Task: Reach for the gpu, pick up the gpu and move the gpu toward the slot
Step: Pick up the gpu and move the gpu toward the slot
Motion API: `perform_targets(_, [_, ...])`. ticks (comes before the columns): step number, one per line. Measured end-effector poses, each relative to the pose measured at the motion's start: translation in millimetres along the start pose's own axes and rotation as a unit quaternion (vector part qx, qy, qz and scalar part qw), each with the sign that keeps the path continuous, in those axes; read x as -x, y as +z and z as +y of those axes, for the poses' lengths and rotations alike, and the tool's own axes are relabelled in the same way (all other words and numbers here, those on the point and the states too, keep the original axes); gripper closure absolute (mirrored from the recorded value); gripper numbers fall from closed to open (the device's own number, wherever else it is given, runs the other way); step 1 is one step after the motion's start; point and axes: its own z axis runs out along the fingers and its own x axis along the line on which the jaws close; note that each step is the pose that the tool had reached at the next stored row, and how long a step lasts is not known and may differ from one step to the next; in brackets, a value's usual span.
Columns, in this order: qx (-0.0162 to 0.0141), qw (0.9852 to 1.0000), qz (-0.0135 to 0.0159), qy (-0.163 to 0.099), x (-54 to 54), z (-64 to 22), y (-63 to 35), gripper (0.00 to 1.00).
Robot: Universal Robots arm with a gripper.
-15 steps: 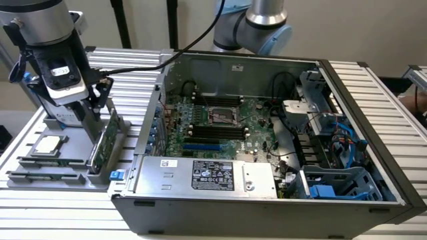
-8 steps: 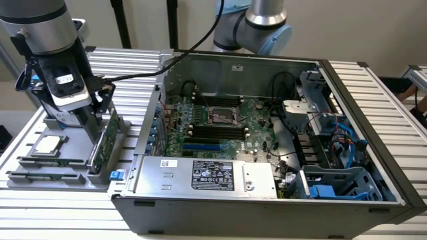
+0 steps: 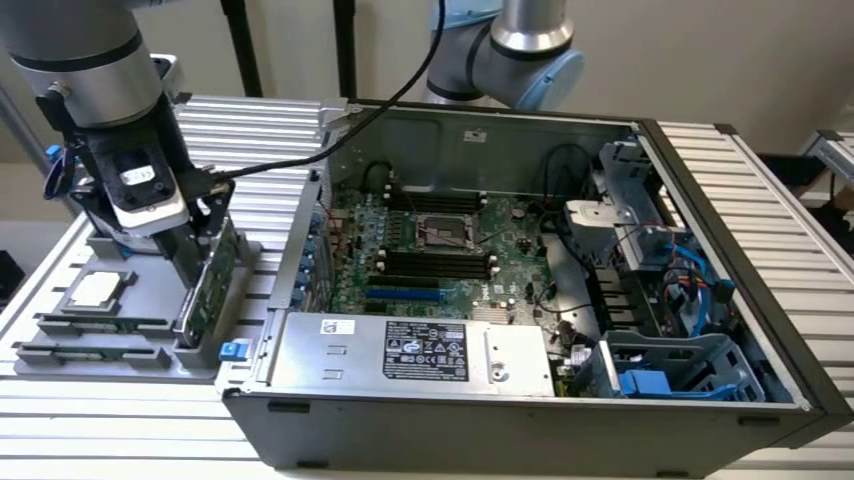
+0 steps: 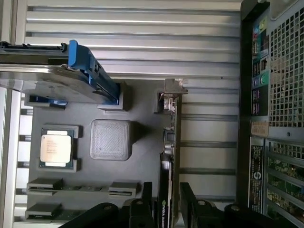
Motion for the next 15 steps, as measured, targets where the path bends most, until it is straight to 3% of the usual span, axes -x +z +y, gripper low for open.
perform_targets(2, [0.0, 1.0, 0.0, 0.0, 0.0, -0.1, 3.7, 0.62])
perform_targets(3, [0.0, 1.0, 0.0, 0.0, 0.0, -0.2, 5.5, 0.56])
perform_targets(15, [0.0, 1.0, 0.0, 0.0, 0.8, -1.0, 27.3, 0.56])
